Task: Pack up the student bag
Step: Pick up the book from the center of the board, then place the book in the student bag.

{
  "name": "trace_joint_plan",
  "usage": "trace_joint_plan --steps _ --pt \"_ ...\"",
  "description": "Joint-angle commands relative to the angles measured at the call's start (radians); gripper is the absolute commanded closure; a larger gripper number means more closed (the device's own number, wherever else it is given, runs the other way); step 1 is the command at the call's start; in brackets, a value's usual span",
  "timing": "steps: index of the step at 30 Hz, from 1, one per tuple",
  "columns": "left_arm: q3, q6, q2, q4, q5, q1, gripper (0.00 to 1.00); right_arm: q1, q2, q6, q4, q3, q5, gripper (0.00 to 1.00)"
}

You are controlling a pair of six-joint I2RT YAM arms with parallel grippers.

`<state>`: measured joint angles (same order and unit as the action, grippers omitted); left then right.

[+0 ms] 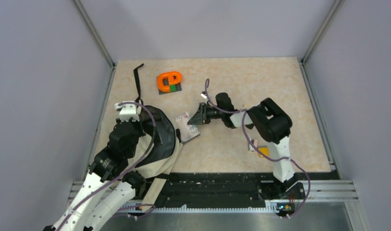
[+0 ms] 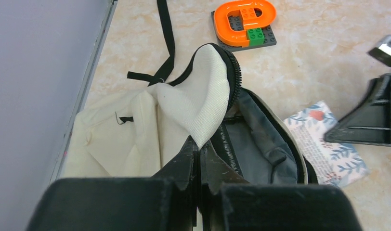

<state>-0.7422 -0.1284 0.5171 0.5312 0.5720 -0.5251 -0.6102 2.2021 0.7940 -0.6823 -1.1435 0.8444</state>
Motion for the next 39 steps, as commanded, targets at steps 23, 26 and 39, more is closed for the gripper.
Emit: trace_joint_plan --steps 23,26,39 --pt "-0.009 -0.008 -0.031 -0.098 -0.024 0.001 1.00 0.155 -1.070 -0.056 0.096 0.422 -0.452 1.00" --pt "-0.007 -0.008 -0.029 -0.098 -0.024 0.001 1.00 0.126 -1.050 -0.007 0.012 0.441 -0.424 1.00" --pt "-0.006 -0.007 -0.017 -0.099 -0.023 0.001 1.00 -0.172 -0.800 -0.012 -0.210 0.364 -0.464 1.00"
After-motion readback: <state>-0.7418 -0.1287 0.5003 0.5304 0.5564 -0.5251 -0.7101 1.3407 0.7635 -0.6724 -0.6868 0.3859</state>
